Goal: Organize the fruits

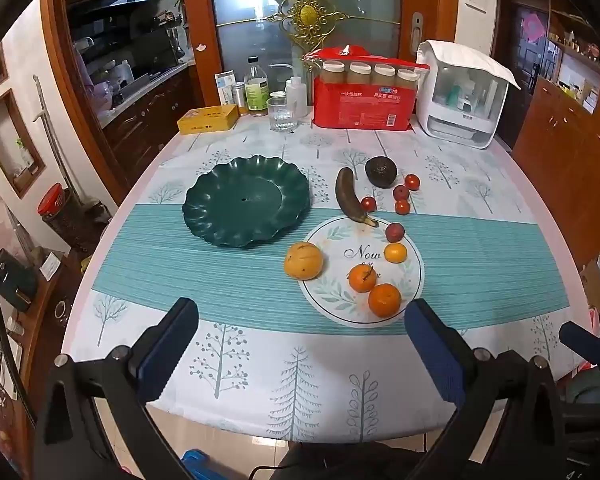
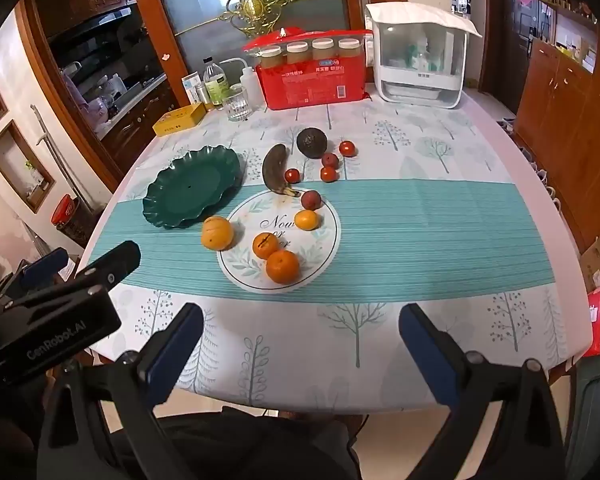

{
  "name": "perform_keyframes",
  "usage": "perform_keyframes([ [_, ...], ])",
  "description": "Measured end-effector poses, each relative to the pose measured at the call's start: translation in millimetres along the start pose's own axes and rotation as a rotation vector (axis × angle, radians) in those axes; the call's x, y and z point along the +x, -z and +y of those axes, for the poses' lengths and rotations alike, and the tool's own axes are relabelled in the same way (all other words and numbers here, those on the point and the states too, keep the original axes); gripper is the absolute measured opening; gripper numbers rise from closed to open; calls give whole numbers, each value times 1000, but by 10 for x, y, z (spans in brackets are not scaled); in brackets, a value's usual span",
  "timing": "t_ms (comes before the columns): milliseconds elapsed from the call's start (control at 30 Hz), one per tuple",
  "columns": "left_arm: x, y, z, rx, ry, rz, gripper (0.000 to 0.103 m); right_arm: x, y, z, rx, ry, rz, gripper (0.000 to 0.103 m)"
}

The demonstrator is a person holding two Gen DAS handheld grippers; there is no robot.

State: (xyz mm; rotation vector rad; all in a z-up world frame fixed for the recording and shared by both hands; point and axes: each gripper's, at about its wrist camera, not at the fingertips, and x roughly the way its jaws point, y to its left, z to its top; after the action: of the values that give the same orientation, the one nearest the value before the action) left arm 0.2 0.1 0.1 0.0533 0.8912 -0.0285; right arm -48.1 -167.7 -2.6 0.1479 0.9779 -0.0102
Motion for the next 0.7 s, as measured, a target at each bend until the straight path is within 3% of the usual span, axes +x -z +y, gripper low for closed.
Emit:
perform_keyframes([
  [700, -3, 25, 14, -4, 2, -5, 102, 45, -42, 22, 2, 7, 24, 99],
])
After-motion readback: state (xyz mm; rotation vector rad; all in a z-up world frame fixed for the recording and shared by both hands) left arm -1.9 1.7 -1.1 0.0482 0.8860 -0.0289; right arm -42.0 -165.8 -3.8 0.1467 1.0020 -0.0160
